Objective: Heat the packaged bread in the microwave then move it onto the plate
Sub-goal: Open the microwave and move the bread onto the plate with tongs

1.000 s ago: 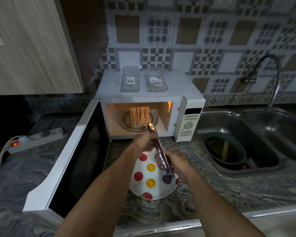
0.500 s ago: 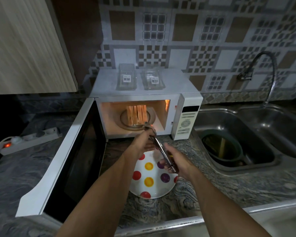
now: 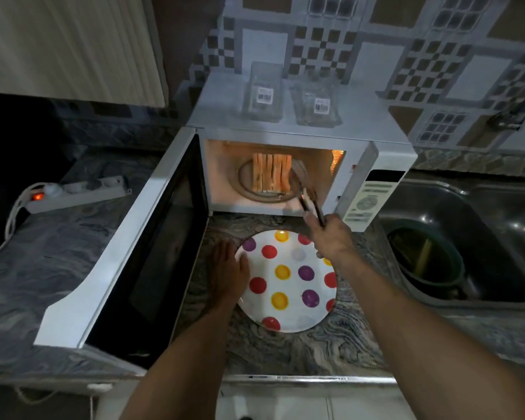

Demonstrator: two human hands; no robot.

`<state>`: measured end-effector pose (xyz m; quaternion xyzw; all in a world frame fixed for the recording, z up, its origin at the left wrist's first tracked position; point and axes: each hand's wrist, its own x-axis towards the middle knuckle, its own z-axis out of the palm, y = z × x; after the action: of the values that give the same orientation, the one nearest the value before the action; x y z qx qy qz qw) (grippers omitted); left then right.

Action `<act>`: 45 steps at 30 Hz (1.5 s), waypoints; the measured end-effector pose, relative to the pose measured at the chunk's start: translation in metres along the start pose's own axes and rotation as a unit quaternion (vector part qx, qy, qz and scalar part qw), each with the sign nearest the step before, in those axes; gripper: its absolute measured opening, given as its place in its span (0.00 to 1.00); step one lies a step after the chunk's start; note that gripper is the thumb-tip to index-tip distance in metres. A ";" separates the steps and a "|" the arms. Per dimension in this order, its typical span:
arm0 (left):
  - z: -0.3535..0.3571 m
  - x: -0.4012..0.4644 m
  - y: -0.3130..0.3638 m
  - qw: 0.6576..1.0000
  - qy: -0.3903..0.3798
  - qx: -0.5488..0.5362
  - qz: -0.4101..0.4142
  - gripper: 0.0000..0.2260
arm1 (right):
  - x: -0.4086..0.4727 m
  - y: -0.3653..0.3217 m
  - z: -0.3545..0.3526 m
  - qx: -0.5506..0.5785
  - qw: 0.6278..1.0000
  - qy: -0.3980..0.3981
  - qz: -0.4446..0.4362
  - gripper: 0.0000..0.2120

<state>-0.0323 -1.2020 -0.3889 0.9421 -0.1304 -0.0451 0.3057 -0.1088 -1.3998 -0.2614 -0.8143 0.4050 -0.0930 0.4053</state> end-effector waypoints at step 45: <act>0.015 0.013 -0.017 0.985 0.079 -0.148 -0.025 0.22 | 0.058 -0.032 0.035 -0.106 0.989 0.092 -0.042 0.18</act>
<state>-0.0185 -1.2005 -0.4108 0.8899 -0.0739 0.0031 0.4502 -0.0350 -1.4113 -0.2707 -0.8567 0.4139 -0.1410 0.2735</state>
